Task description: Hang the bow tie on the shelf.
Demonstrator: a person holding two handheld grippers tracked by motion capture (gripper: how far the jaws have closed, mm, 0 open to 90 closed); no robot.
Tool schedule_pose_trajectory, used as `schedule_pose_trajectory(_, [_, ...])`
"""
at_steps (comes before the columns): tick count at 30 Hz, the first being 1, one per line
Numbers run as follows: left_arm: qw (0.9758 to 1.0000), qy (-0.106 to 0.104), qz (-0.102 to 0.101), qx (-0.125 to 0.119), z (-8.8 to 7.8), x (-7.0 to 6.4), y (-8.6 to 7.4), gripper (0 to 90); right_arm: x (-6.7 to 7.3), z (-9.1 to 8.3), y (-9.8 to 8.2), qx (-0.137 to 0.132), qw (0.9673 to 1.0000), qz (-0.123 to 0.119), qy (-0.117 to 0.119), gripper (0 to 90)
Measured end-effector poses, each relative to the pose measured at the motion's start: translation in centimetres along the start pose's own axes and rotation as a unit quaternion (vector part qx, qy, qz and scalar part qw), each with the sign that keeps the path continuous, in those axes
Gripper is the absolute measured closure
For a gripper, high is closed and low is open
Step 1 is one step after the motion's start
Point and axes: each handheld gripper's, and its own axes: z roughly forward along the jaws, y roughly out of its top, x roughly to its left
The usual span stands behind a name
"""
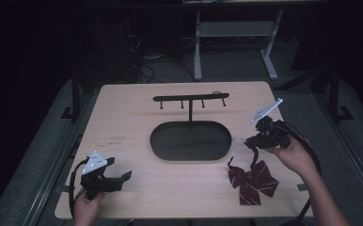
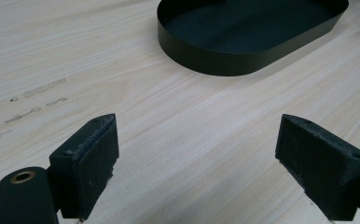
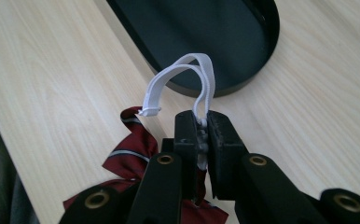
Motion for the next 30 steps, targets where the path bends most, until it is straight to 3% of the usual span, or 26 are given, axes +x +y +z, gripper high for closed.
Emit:
schedule_pose_trajectory(6, [1.0,0.0,0.0,0.0,0.0,0.0,0.0,13.1,0.9,-0.9,1.2,-0.006,0.9997,-0.025,-0.003,82.8])
schedule_pose_trajectory(30, [1.0,0.0,0.004,0.0,-0.1,0.0,0.0,13.1,2.2,-2.9,5.0,-0.011,0.9981,-0.059,-0.012,82.7])
